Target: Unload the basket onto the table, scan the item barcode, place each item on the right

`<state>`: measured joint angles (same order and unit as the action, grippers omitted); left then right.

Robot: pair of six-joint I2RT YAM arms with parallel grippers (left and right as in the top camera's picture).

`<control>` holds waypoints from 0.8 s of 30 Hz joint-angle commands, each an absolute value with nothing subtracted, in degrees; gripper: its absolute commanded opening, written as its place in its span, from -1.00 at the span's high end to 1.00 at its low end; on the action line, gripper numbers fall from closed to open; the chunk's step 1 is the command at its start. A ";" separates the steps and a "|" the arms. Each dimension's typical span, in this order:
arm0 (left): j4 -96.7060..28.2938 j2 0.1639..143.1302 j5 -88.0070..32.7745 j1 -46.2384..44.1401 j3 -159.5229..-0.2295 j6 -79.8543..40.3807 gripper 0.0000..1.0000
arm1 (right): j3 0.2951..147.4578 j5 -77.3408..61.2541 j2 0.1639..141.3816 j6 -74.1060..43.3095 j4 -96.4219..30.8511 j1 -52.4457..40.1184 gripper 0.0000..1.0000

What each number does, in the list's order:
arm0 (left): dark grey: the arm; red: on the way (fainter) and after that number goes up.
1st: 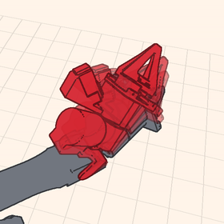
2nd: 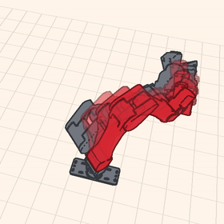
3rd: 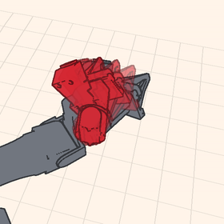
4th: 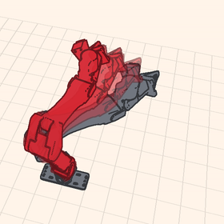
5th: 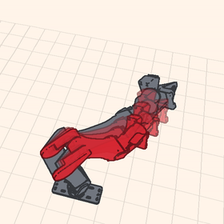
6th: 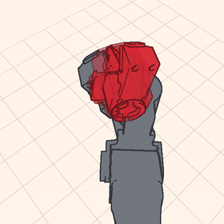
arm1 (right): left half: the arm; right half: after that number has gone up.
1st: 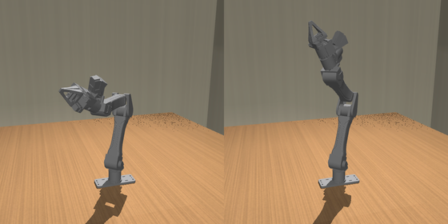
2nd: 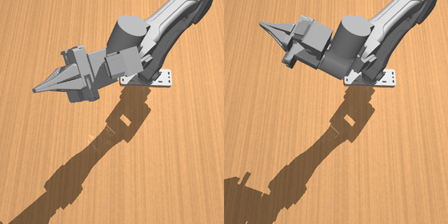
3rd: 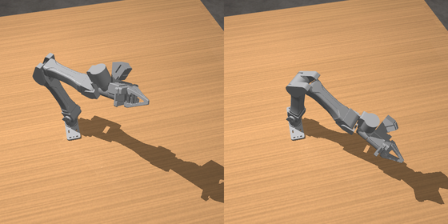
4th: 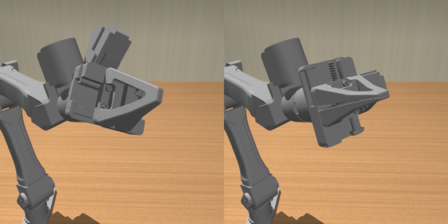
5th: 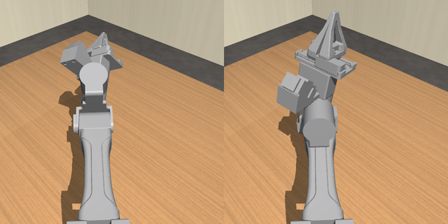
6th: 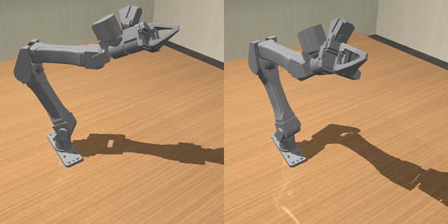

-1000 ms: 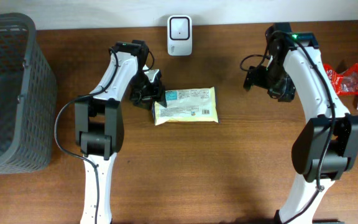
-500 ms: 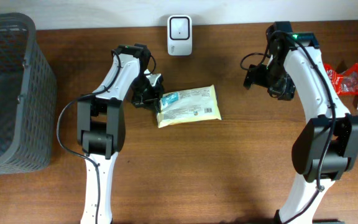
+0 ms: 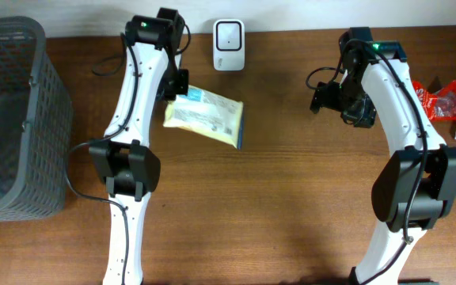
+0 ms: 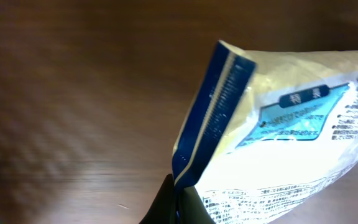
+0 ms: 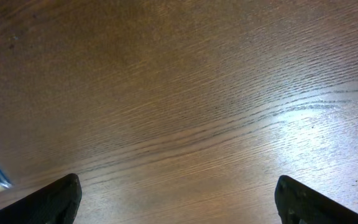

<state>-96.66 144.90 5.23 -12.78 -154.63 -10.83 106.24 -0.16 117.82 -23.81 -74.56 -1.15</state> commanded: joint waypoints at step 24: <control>-96.73 139.17 46.04 -14.35 -157.12 -17.39 1.00 | 106.08 0.69 116.73 -24.05 -74.54 -0.99 -0.97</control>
